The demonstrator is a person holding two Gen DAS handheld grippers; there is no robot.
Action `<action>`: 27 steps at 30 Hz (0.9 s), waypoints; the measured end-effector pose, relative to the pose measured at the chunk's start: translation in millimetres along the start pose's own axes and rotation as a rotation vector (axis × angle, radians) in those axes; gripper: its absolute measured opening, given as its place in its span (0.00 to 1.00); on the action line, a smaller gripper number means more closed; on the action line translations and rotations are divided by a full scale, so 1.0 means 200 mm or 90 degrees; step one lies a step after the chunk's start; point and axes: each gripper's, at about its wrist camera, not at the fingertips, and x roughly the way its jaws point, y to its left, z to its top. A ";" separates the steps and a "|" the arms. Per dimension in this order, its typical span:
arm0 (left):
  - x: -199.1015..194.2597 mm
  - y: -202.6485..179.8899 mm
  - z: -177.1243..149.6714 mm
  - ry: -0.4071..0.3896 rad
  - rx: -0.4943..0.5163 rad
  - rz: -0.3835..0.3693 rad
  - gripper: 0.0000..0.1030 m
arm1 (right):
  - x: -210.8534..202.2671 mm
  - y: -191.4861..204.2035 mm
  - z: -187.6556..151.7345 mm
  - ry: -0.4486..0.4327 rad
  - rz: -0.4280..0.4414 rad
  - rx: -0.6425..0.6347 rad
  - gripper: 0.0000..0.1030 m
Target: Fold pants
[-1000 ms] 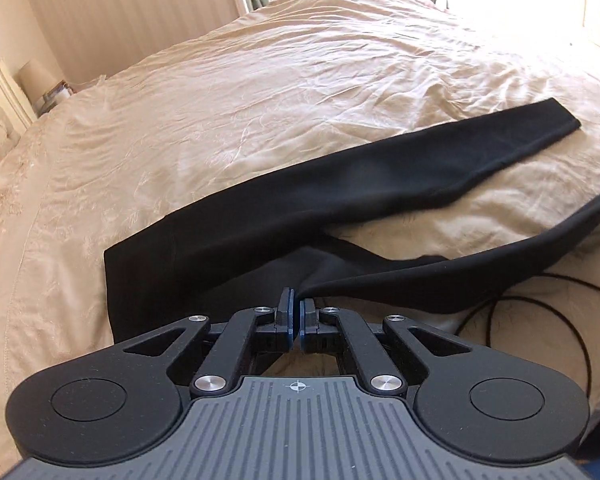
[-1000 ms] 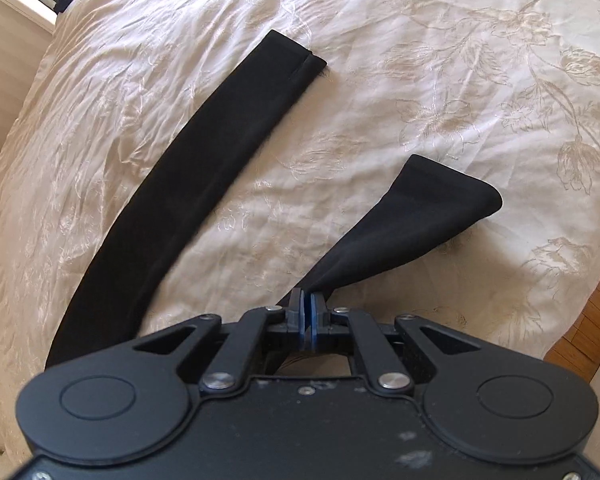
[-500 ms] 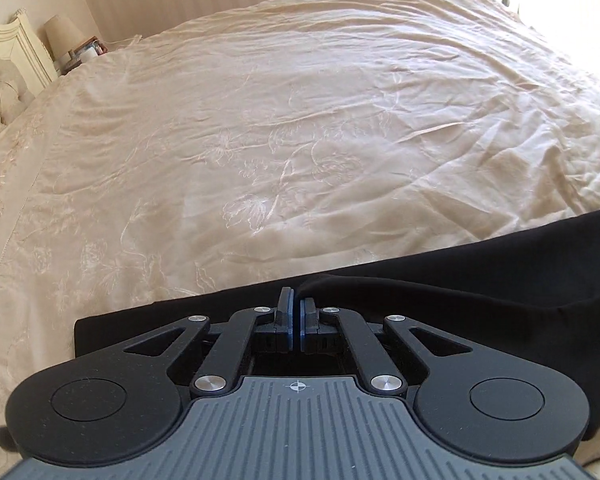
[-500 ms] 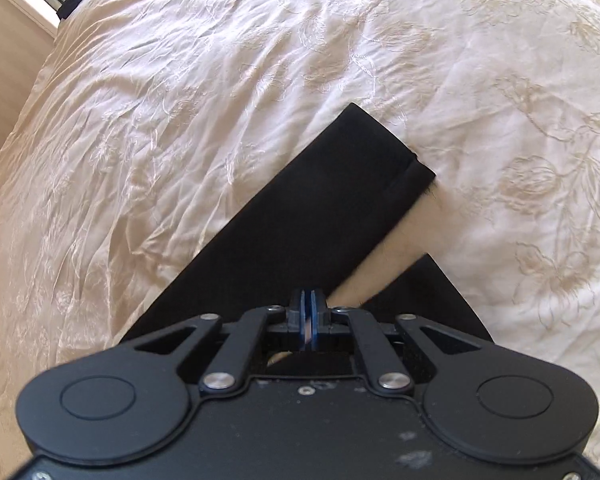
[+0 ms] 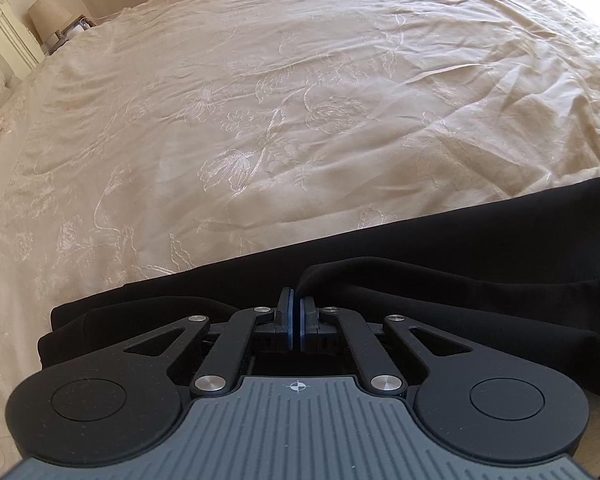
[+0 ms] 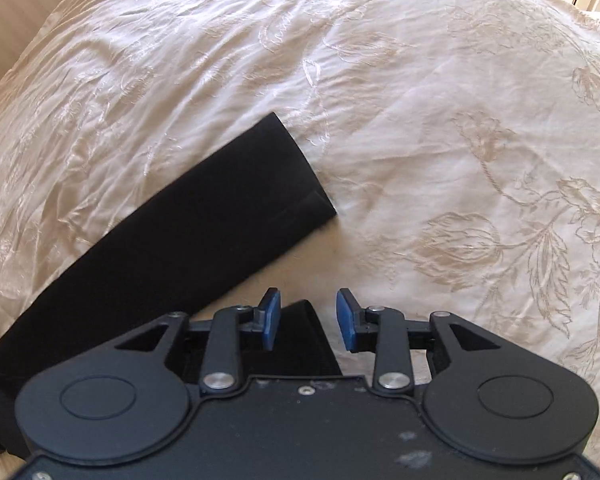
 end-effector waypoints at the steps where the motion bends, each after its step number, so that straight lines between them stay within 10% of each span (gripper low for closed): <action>1: 0.00 -0.01 0.01 0.001 0.001 0.002 0.03 | 0.02 -0.02 -0.02 0.004 0.012 0.003 0.34; 6: 0.01 -0.01 0.01 0.008 -0.021 0.005 0.03 | 0.11 -0.04 -0.09 0.027 0.057 -0.002 0.37; 9: -0.01 -0.01 0.01 0.005 -0.029 0.009 0.03 | 0.08 0.02 -0.13 0.012 0.054 -0.055 0.08; 17: -0.11 -0.03 0.04 -0.027 -0.032 0.017 0.03 | -0.22 0.21 0.12 -0.139 0.056 -0.118 0.07; 27: 0.01 -0.11 0.07 0.008 0.017 0.022 0.04 | 0.08 0.23 0.47 -0.128 -0.018 -0.126 0.07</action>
